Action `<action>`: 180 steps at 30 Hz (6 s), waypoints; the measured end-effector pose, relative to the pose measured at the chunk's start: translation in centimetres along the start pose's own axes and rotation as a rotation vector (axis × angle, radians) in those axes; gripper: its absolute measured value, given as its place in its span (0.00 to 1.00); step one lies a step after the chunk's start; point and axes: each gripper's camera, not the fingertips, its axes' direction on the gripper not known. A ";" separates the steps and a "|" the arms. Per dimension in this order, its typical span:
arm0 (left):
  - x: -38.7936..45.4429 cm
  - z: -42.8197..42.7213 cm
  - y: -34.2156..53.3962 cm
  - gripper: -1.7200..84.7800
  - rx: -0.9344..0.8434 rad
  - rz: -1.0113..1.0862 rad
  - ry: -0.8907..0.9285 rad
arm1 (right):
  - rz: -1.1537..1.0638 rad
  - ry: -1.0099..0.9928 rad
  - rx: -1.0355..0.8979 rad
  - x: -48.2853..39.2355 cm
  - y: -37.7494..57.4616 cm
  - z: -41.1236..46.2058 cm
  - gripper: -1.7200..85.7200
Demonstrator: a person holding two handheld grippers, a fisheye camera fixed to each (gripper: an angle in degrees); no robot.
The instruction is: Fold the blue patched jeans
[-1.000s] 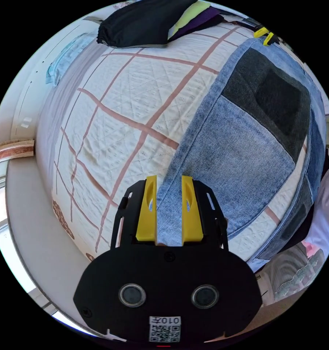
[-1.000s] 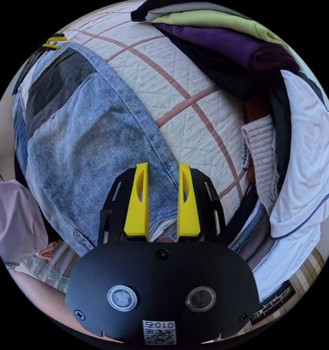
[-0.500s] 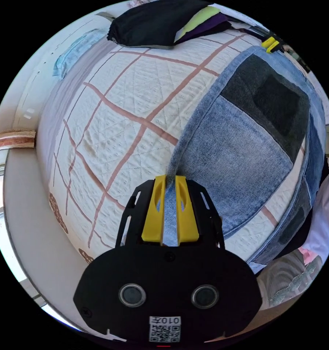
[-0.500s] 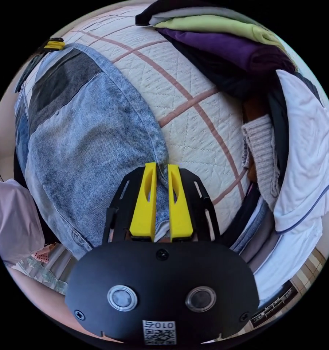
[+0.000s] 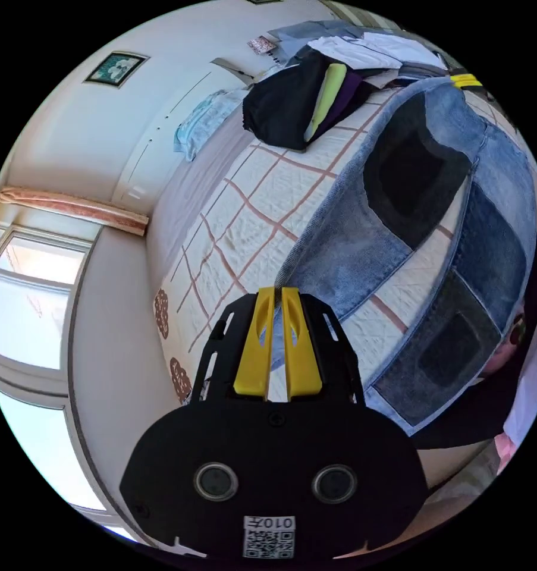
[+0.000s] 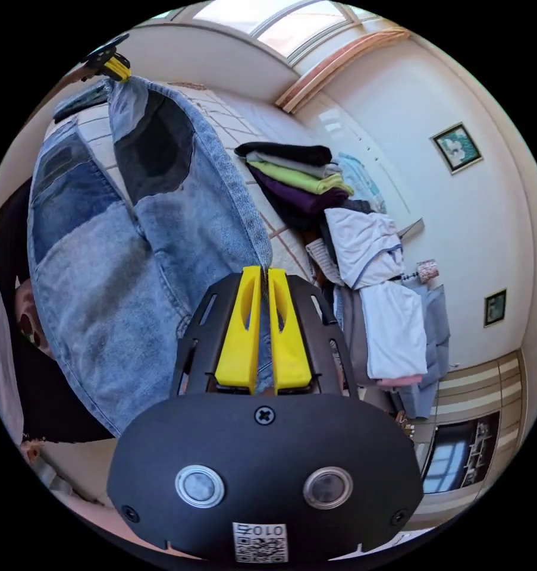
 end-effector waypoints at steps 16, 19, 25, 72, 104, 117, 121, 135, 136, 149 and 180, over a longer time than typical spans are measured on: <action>22.0 -5.6 24.2 0.02 -0.067 -0.140 -0.012 | 0.281 -0.339 -0.092 -8.8 19.7 -5.7 0.10; 23.5 -6.1 26.4 0.02 -0.044 -0.122 -0.029 | 0.319 -0.294 -0.100 -8.2 22.7 -7.2 0.12; 26.6 -6.9 30.5 0.02 -0.026 -0.112 -0.089 | 0.602 -0.231 -0.088 -3.9 29.2 -8.2 0.14; 21.2 -10.0 56.3 0.05 0.074 -0.237 -0.040 | 0.982 -0.318 -0.305 0.2 32.2 7.7 0.08; 2.5 1.7 88.4 0.15 0.402 -1.530 0.795 | -0.823 -1.002 0.057 -55.1 -36.9 13.5 0.10; -3.0 -1.6 84.2 0.03 0.382 -1.326 0.590 | -0.819 -0.935 0.151 -54.9 -38.0 13.7 0.05; -3.9 2.3 82.4 0.02 0.277 -1.332 0.677 | -0.725 -0.882 0.041 -57.7 -38.3 17.1 0.06; -1.9 -5.2 72.3 0.05 0.140 -1.164 0.366 | -0.396 -0.777 0.239 -45.5 -26.5 12.0 0.15; -1.6 -5.7 69.1 0.06 0.135 -1.070 0.364 | -0.363 -0.709 0.221 -45.0 -23.7 12.2 0.16; 3.8 -0.5 52.3 0.07 0.086 -0.859 0.498 | -0.058 -0.813 -0.101 -39.2 -13.1 23.1 0.16; -0.2 6.0 25.5 0.03 0.182 0.016 0.768 | -0.115 -0.890 -0.107 -24.8 -13.0 31.7 0.07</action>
